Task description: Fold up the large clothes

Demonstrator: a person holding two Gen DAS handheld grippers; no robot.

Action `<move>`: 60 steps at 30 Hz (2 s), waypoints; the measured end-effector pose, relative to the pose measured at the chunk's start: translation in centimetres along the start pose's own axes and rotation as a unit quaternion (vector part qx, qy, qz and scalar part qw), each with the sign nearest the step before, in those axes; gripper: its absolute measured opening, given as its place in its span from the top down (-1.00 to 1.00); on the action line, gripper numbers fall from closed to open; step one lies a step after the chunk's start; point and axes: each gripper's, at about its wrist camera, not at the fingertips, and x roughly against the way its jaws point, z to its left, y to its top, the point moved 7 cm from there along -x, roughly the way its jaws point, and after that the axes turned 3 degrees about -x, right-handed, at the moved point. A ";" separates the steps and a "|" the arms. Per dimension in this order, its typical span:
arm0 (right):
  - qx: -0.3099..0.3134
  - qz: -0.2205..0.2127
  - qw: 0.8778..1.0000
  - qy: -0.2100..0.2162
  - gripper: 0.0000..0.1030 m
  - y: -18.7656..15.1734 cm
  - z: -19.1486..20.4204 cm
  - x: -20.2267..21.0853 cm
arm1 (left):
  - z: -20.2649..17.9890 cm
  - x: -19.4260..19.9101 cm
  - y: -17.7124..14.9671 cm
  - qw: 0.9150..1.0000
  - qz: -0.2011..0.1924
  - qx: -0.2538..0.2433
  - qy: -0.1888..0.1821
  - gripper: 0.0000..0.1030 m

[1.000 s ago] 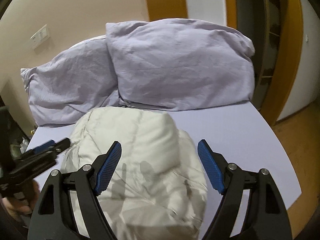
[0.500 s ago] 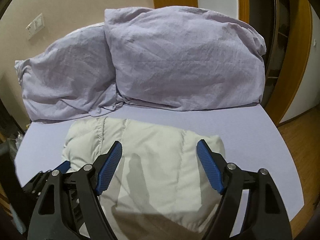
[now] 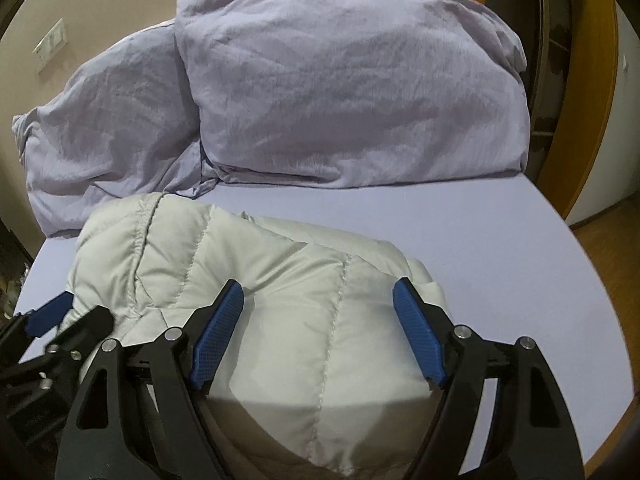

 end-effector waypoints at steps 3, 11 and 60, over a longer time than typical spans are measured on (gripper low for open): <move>-0.006 -0.001 1.000 0.004 -0.53 -0.6 -0.5 -0.6 | -0.2 0.4 0.2 1.000 -0.004 -0.007 0.007 -0.45; -0.018 -0.003 1.000 0.005 -0.53 -1.7 -1.5 -1.6 | 0.5 1.2 1.2 1.000 -0.012 0.006 0.028 -0.45; -0.009 -0.022 1.000 -0.013 -0.60 -2.0 -1.4 -2.6 | 2.1 -3.5 -1.1 0.997 -0.014 0.010 0.073 -0.83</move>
